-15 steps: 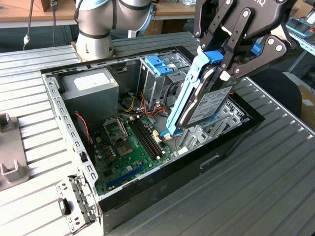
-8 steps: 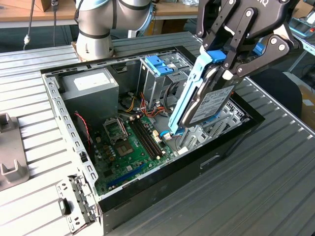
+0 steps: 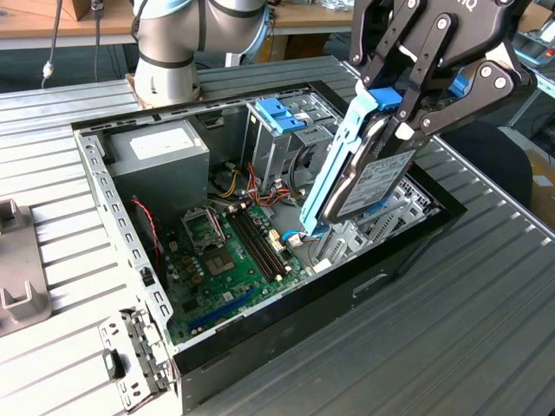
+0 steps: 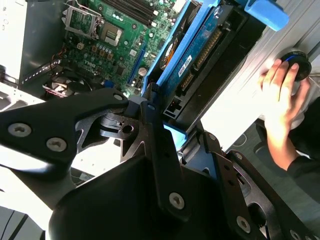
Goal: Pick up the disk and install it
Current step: 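Insert the disk into the insertion slot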
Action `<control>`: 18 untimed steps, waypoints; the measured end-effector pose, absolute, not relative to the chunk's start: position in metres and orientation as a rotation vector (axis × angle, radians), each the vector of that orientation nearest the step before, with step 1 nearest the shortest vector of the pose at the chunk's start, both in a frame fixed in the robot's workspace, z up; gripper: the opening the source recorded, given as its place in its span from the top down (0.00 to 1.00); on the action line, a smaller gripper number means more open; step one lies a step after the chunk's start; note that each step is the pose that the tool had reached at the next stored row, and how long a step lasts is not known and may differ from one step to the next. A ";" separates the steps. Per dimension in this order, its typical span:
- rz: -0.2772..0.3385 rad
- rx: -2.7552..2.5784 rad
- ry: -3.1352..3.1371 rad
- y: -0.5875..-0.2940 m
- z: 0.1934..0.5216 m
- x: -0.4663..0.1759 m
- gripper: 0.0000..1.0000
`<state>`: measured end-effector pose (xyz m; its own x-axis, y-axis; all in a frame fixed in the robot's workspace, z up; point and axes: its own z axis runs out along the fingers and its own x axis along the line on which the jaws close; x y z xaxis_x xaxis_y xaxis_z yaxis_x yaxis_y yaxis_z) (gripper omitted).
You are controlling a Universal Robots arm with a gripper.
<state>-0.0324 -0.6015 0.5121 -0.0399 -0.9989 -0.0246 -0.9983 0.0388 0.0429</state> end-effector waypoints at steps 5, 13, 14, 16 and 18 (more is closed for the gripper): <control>-0.075 2.168 -2.255 -0.601 0.512 -0.029 0.63; -0.075 2.168 -2.255 -0.602 0.512 -0.014 0.63; -0.075 2.168 -2.255 -0.601 0.512 -0.013 0.63; -0.075 2.168 -2.255 -0.601 0.512 -0.012 0.63; -0.075 2.168 -2.256 -0.602 0.512 -0.012 0.63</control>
